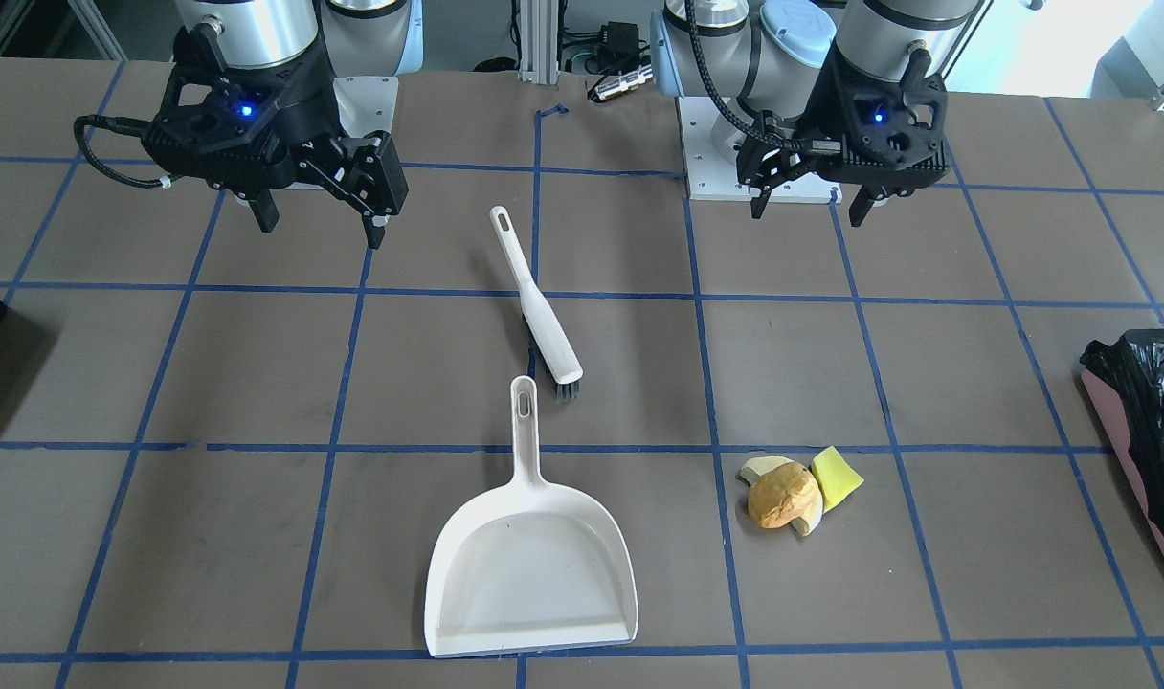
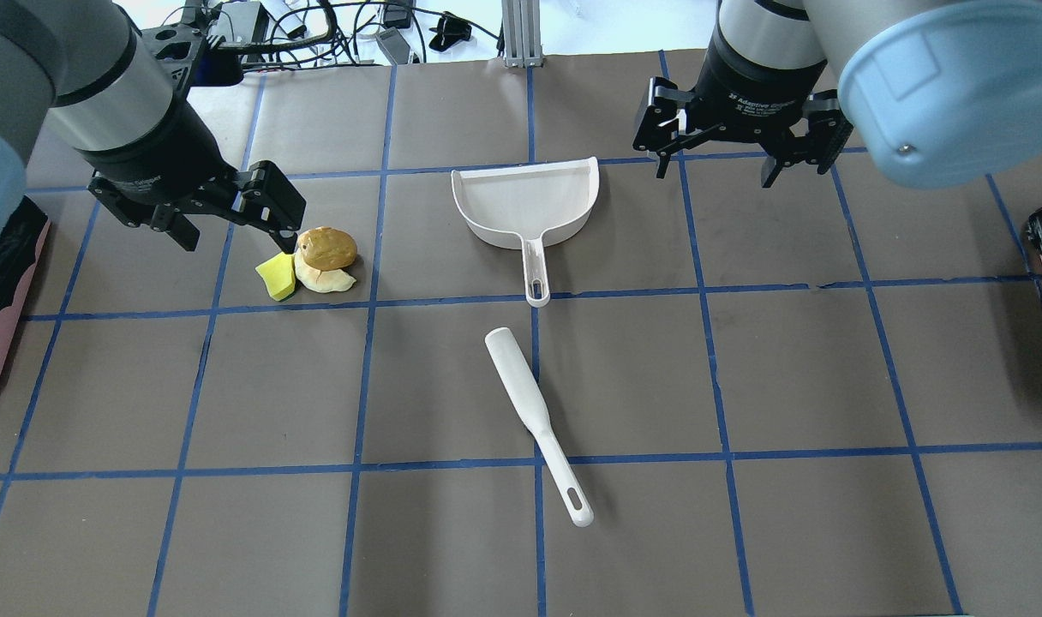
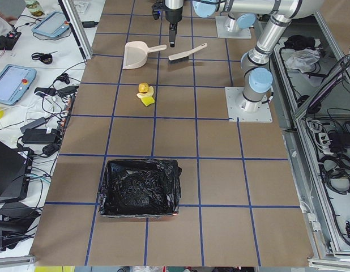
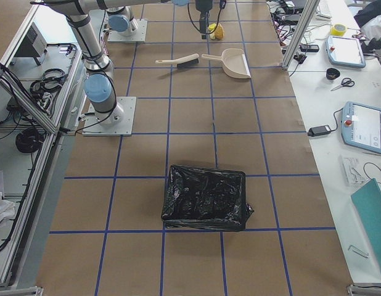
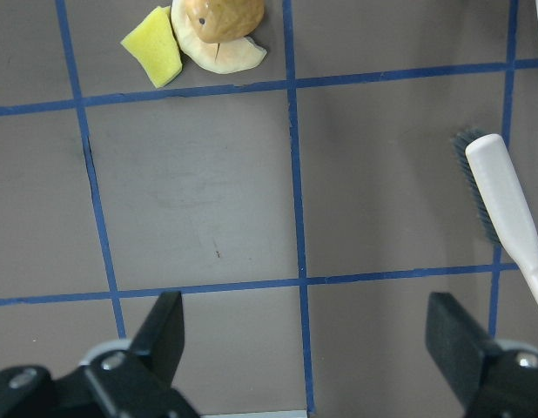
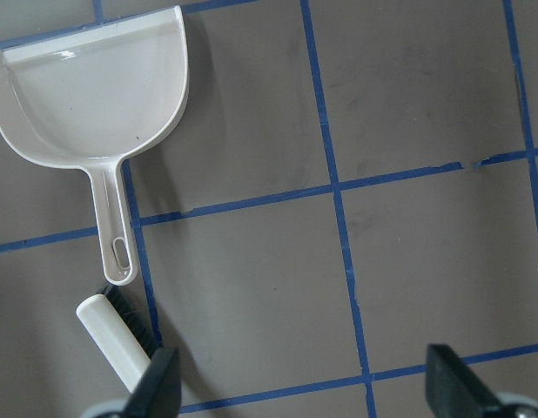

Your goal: Sweep and dump trash in nearest bin

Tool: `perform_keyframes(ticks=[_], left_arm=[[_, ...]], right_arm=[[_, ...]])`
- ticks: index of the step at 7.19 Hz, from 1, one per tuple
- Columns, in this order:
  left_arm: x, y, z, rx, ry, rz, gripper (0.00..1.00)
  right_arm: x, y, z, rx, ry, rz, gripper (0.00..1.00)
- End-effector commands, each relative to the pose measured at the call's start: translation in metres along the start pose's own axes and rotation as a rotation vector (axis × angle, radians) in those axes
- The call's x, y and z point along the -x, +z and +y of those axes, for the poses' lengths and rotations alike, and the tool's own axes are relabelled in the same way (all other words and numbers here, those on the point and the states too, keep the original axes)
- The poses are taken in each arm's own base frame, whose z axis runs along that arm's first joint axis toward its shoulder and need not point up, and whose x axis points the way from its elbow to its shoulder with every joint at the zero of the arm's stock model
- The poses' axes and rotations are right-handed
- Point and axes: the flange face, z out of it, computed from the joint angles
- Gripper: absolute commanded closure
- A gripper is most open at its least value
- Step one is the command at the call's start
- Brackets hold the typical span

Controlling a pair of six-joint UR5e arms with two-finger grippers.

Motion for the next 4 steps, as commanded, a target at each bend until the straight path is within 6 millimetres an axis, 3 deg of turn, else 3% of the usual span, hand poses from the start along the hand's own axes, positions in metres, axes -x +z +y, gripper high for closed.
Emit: perform_keyframes(ticks=[1, 4], left_arm=[[-0.0012, 0.0003, 0.0002, 0.001, 0.005, 0.012, 0.00], [-0.0021, -0.0013, 0.0023, 0.001, 0.006, 0.012, 0.00]], right_arm=[[0.0003, 0.0003, 0.0004, 0.002, -0.002, 0.000, 0.00], [0.0004, 0.0010, 0.0006, 0.004, -0.002, 0.000, 0.00]])
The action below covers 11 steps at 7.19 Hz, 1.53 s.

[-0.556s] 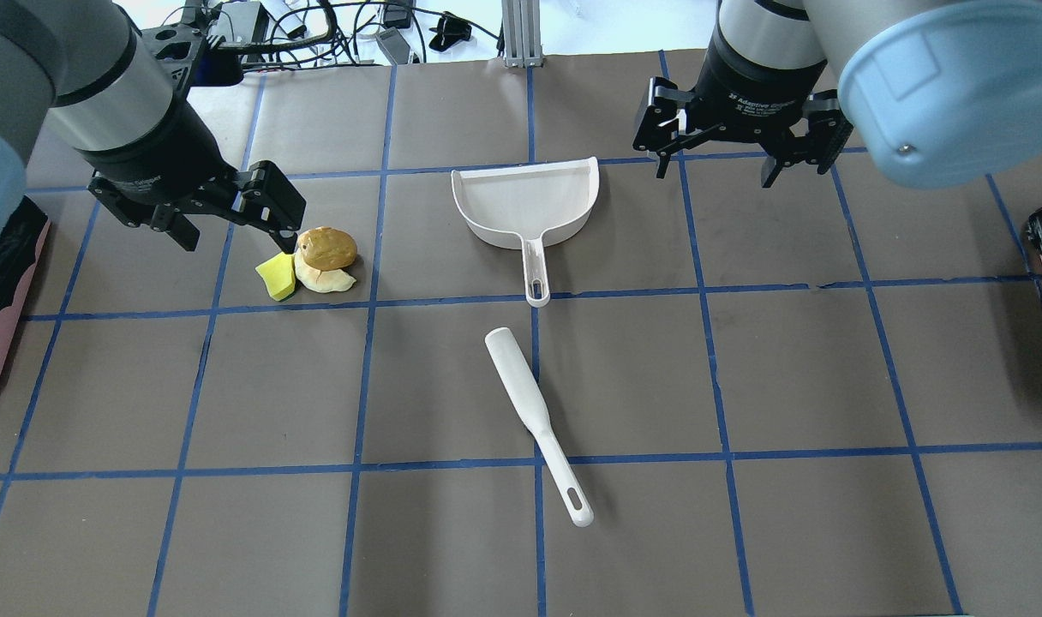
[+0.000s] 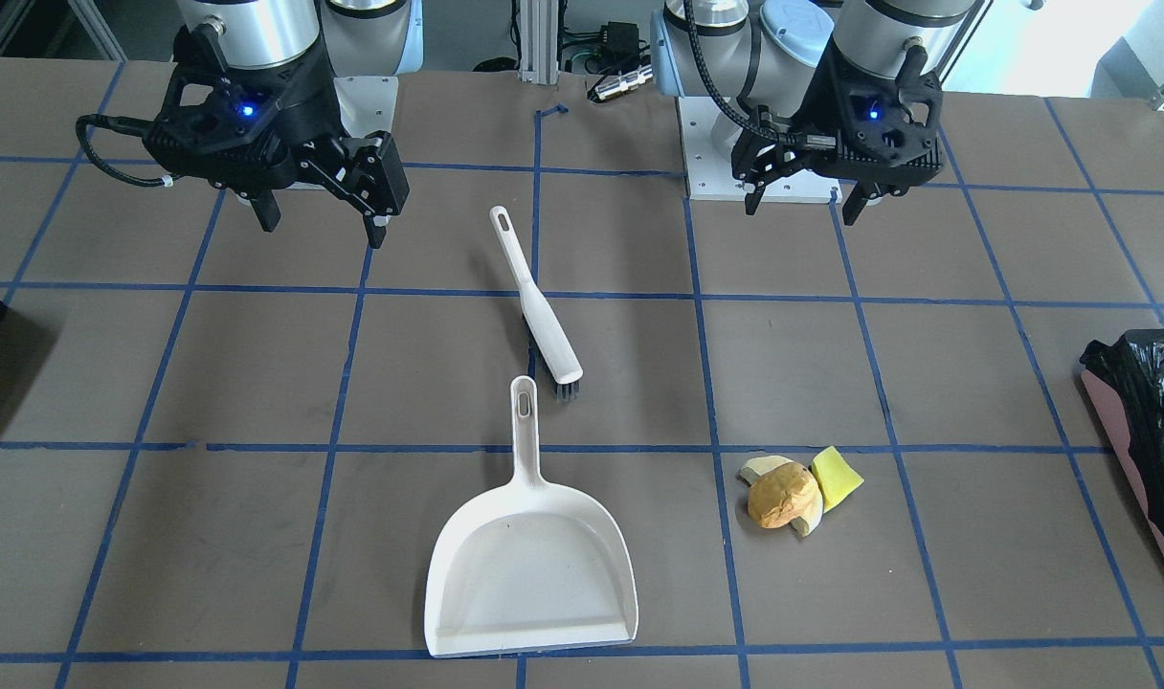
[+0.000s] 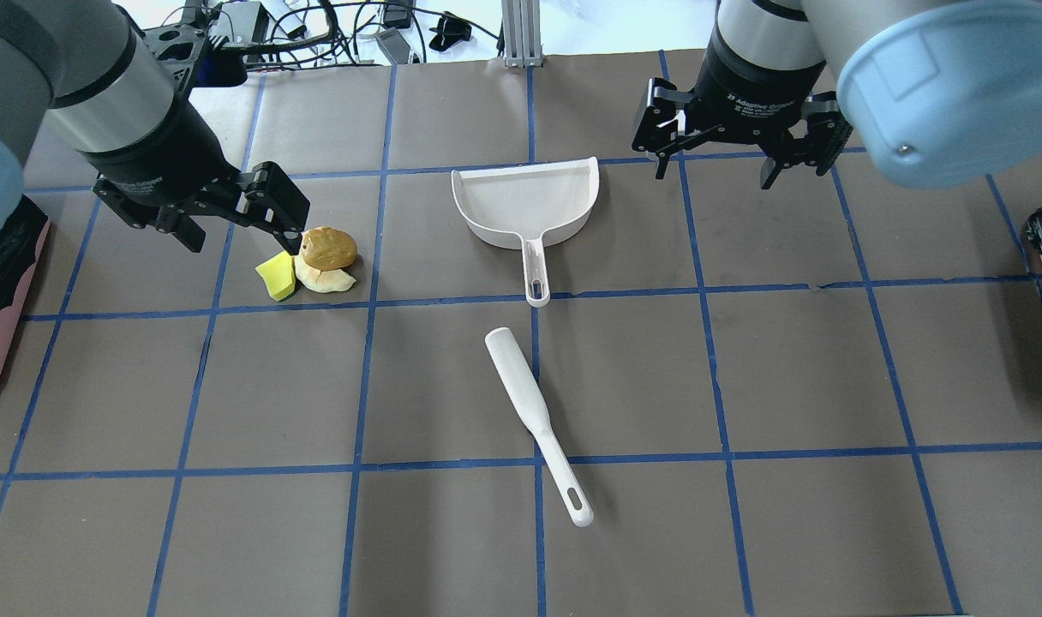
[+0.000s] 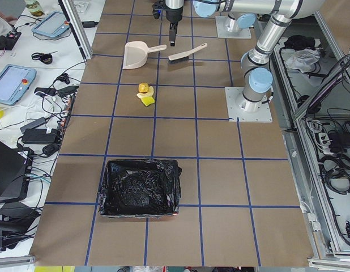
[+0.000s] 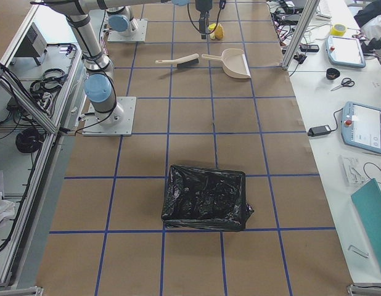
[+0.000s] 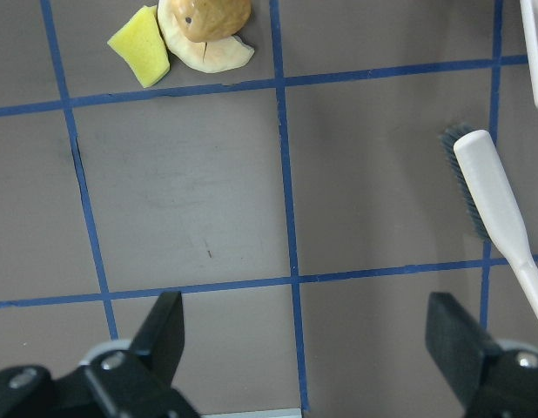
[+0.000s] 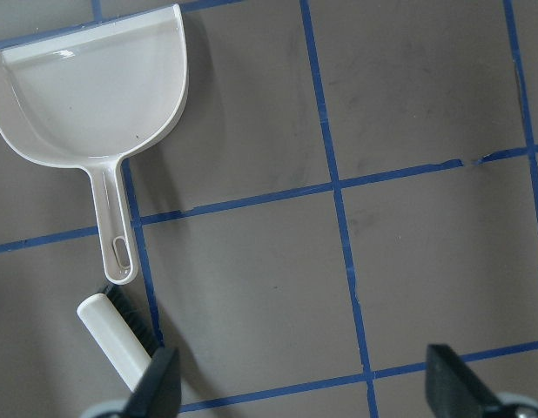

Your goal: Sweep and dump trash in nearest bin

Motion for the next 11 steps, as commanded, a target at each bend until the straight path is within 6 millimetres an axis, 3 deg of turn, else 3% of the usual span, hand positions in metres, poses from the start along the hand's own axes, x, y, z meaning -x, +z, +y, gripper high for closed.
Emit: perform_keyframes(ticks=[1, 5, 8, 11], left_arm=[[0.000, 0.001, 0.000, 0.003, 0.001, -0.001, 0.00], [0.002, 0.000, 0.000, 0.001, 0.002, -0.011, 0.00], [0.003, -0.005, 0.001, -0.004, 0.003, -0.014, 0.00], [0.007, -0.003, -0.015, -0.014, -0.015, -0.008, 0.00]], right_arm=[[0.000, 0.001, 0.000, 0.001, 0.000, 0.001, 0.00], [0.004, 0.002, 0.007, 0.024, 0.007, -0.019, 0.00], [0.034, 0.034, 0.036, 0.099, -0.077, -0.014, 0.00], [0.089, 0.104, 0.118, 0.198, -0.237, 0.021, 0.00]])
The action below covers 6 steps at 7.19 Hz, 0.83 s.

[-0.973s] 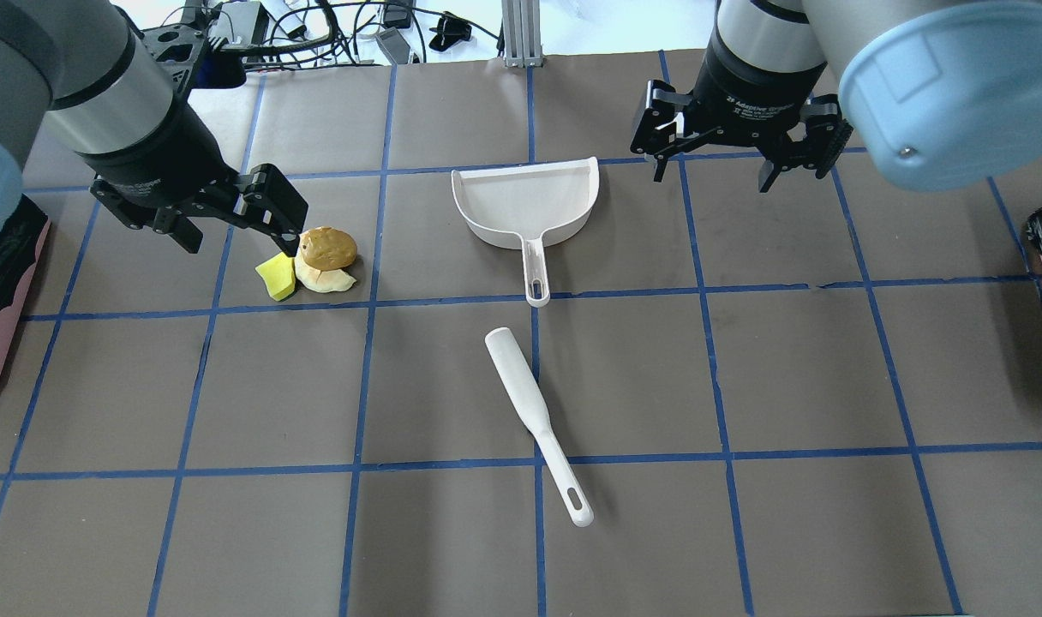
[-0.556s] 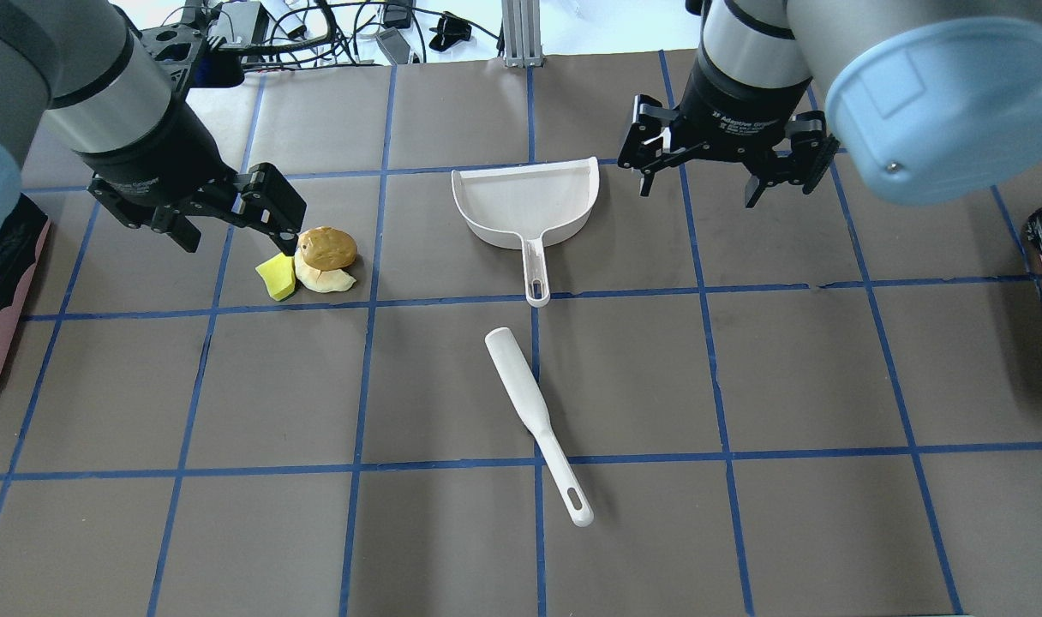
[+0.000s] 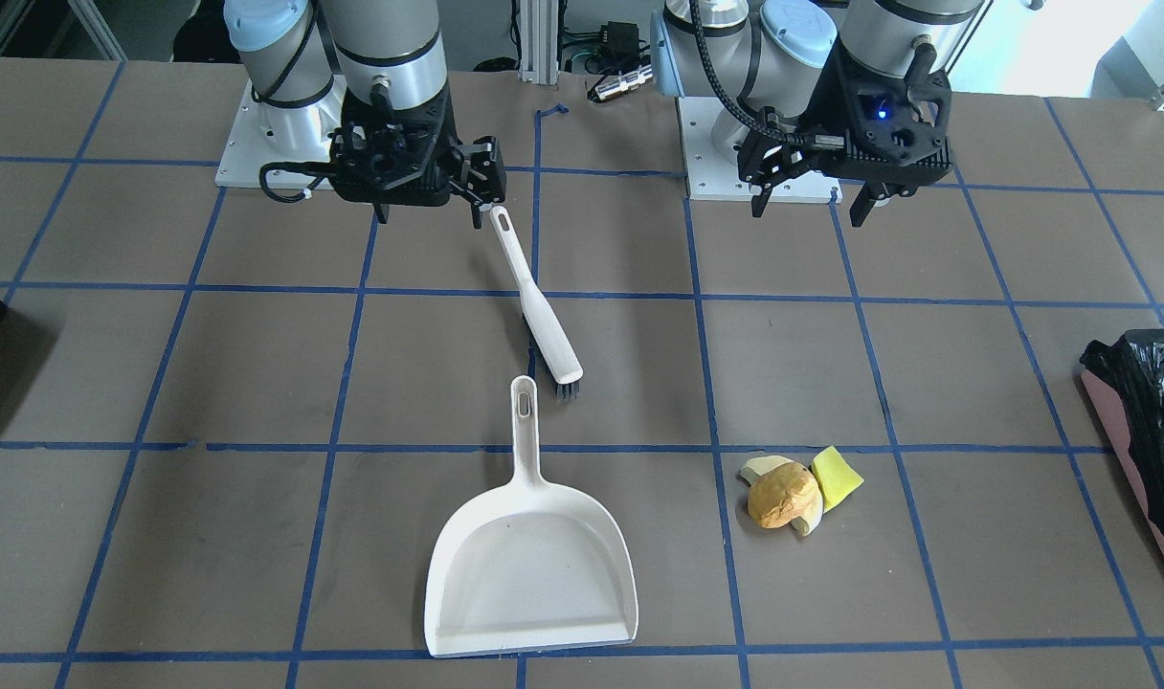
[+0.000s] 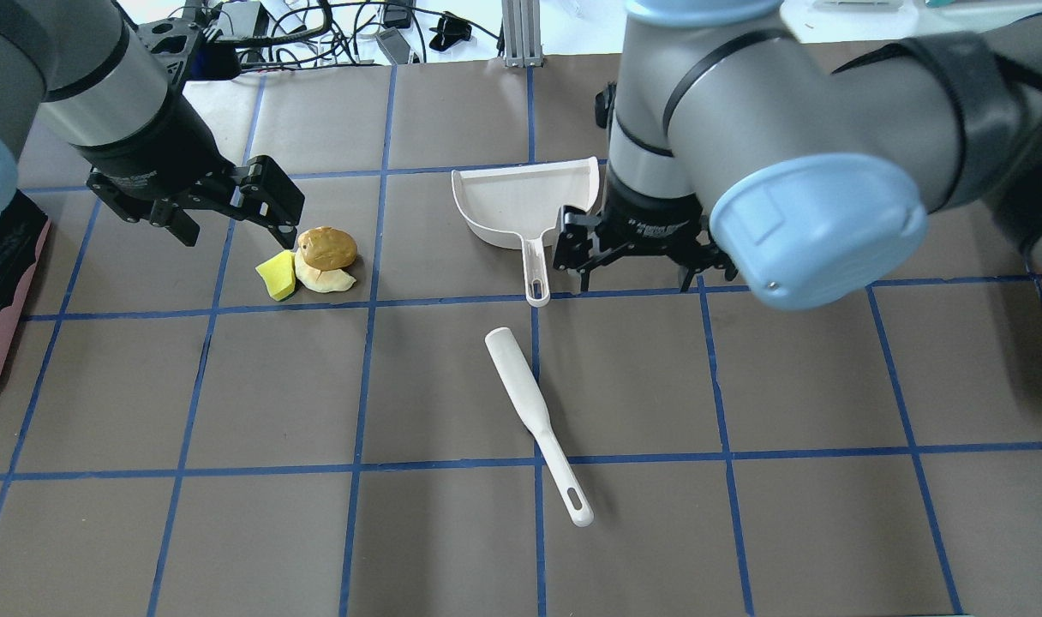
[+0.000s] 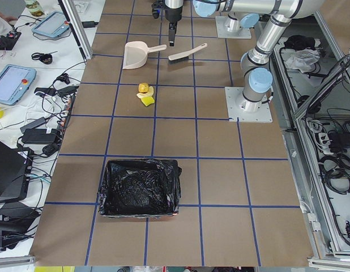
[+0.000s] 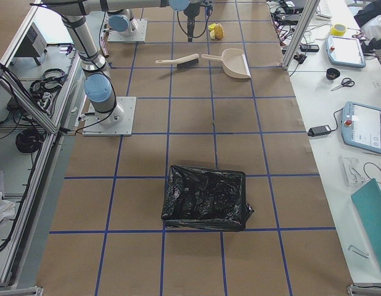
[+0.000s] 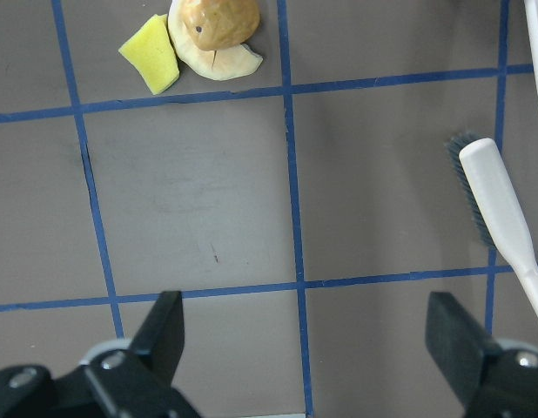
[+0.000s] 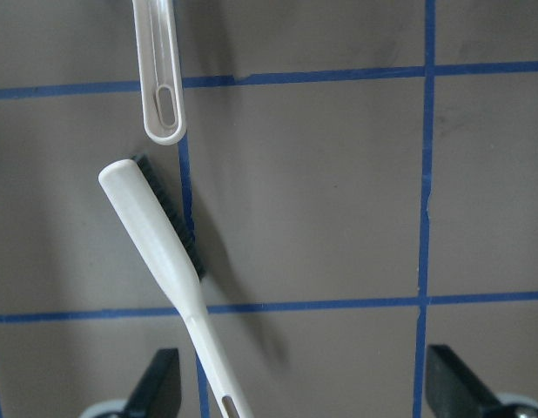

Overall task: Sweep and dump trash in nearest bin
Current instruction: 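Grasp the white brush handle with the right gripper and lift it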

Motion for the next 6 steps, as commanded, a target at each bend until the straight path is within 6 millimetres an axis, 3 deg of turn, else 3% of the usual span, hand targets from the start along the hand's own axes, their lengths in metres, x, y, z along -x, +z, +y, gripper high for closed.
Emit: perform_keyframes(ticks=[1, 3, 4, 6], left_arm=[[0.005, -0.011, -0.022, -0.028, -0.003, -0.008, 0.00], [0.007, -0.017, -0.053, -0.051, -0.021, 0.004, 0.00], [0.005, -0.002, -0.074, -0.051, -0.038, 0.007, 0.00], [-0.059, 0.045, -0.112, -0.096, -0.050, 0.036, 0.00]], right_arm=[[0.030, 0.065, 0.039, 0.057, -0.094, -0.001, 0.00], [0.052, 0.115, 0.073, 0.039, -0.165, -0.031, 0.00], [0.058, 0.142, 0.087, 0.035, -0.191, -0.032, 0.00], [0.057, 0.191, 0.116, 0.049, -0.237, 0.017, 0.05]])
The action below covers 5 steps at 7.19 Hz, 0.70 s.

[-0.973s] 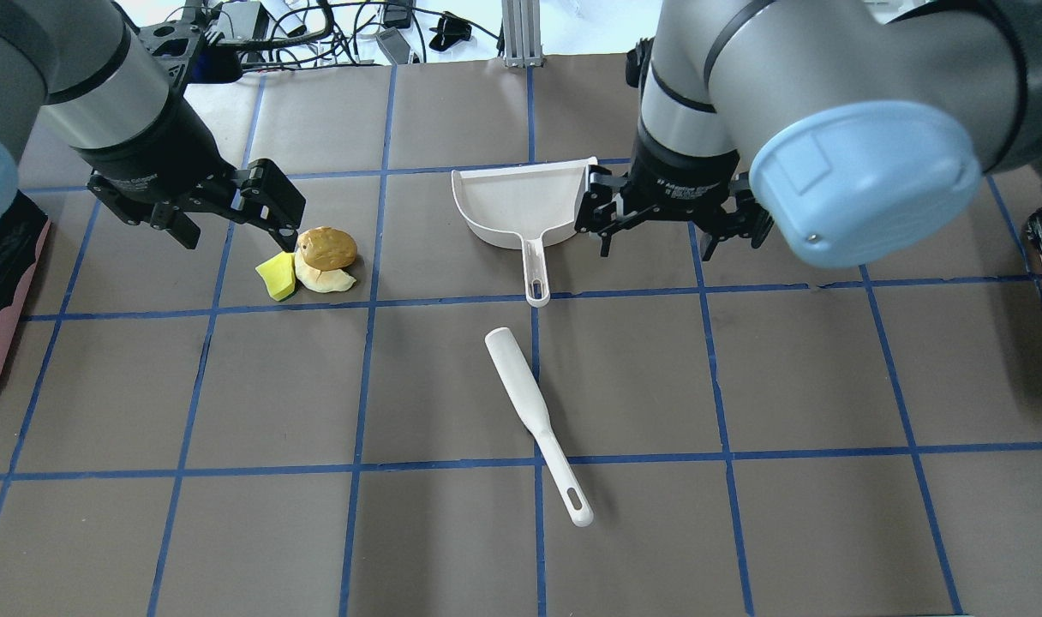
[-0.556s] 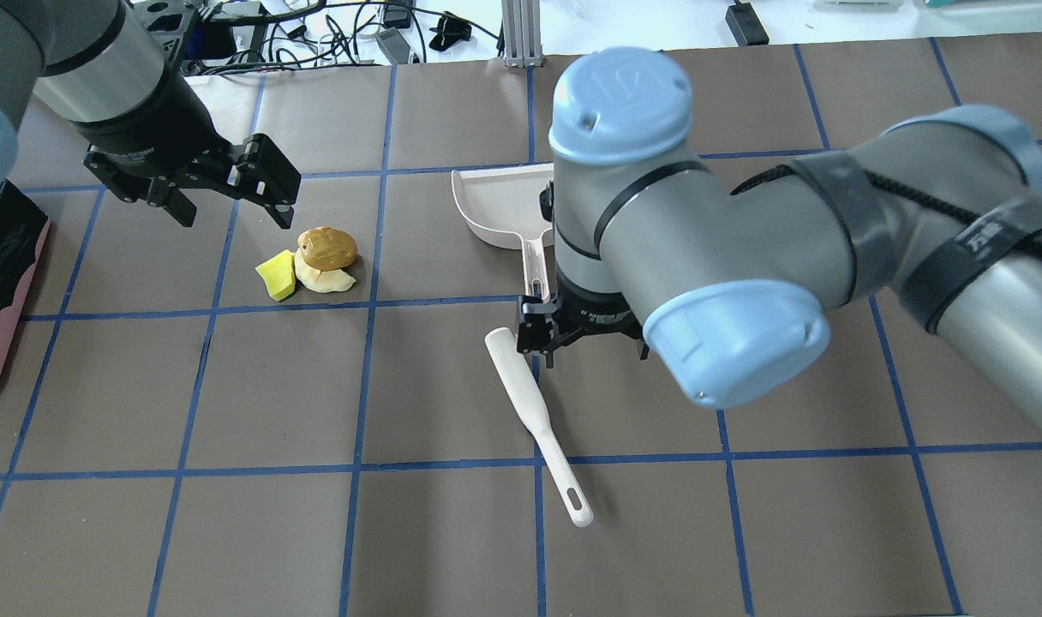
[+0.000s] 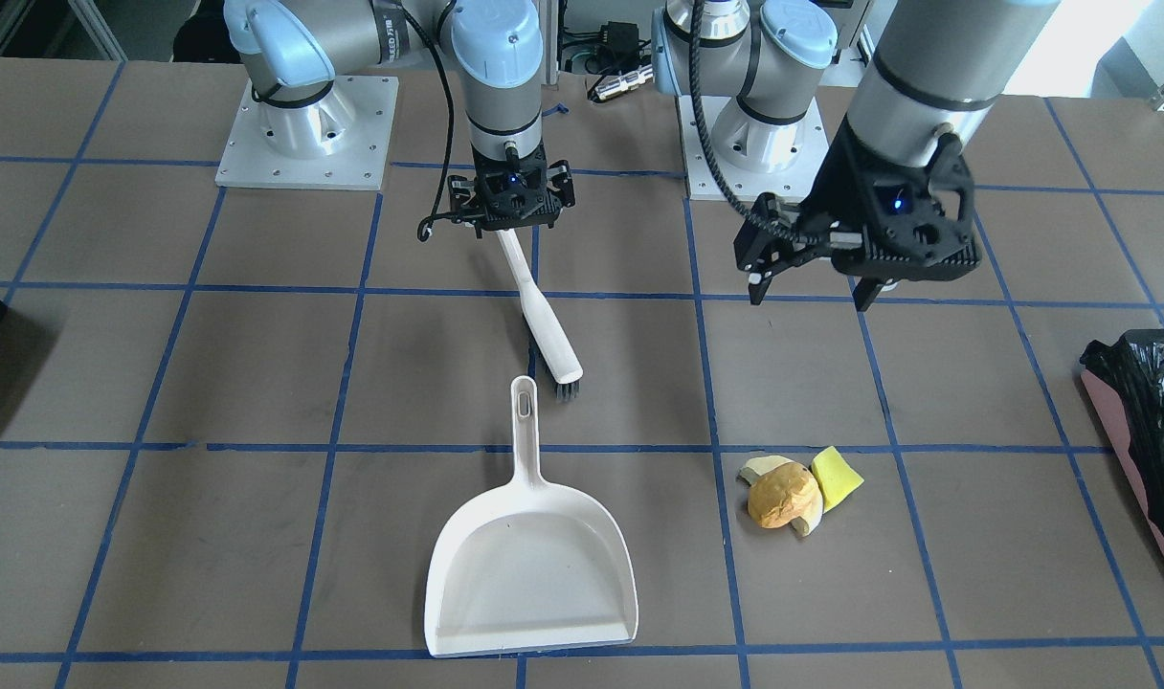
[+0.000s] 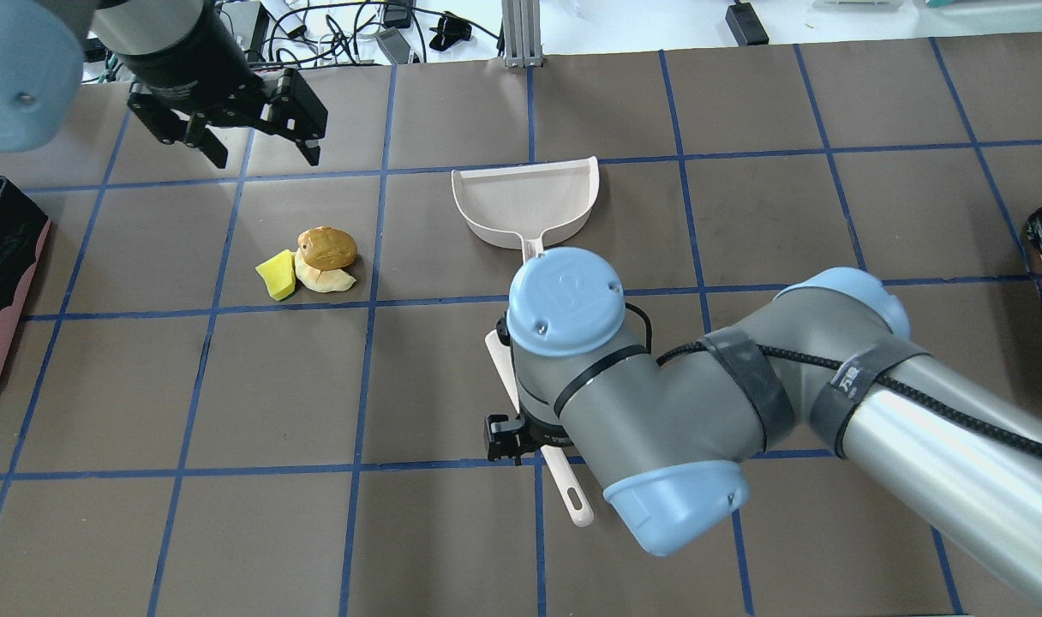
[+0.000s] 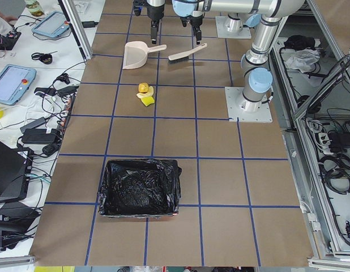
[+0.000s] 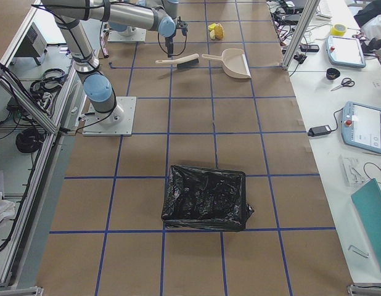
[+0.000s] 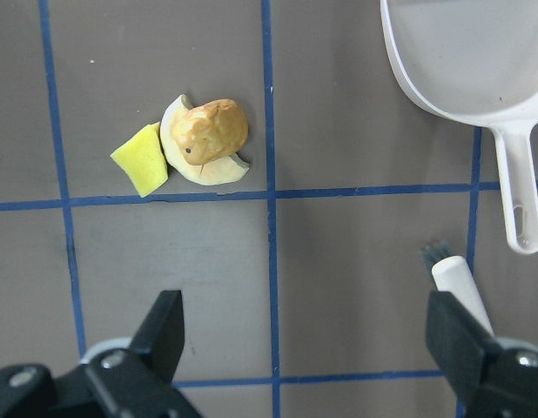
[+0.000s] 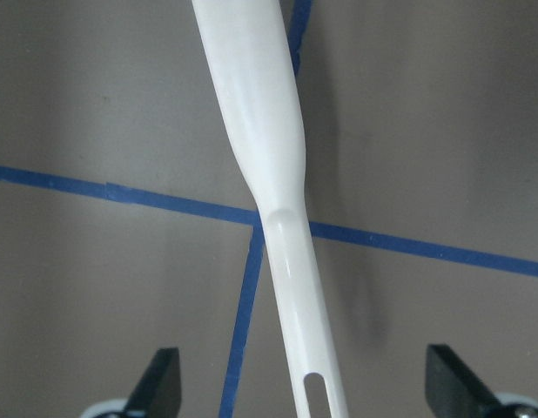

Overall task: Sweep and dump trash in nearest bin
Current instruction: 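Grasp the white brush handle with the right gripper and lift it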

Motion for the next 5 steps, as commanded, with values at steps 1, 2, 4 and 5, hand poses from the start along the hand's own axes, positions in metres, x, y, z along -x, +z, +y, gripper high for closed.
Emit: perform_keyframes(ticks=[1, 2, 4, 5], left_arm=[[-0.067, 0.062, -0.029, -0.029, -0.019, 0.024, 0.00], [-0.092, 0.093, -0.040, -0.048, -0.011, 0.034, 0.00], [-0.128, 0.141, -0.050, -0.060, -0.049, 0.044, 0.00], [-0.154, 0.166, -0.045, -0.040, -0.055, 0.043, 0.00]], right_arm=[[0.001, 0.039, 0.014, 0.011, -0.034, 0.061, 0.09], [0.002, 0.042, 0.013, 0.019, -0.050, 0.064, 0.19], [0.002, 0.042, 0.012, 0.021, -0.073, 0.063, 0.53], [0.002, 0.041, 0.012, 0.020, -0.073, 0.063, 0.79]])
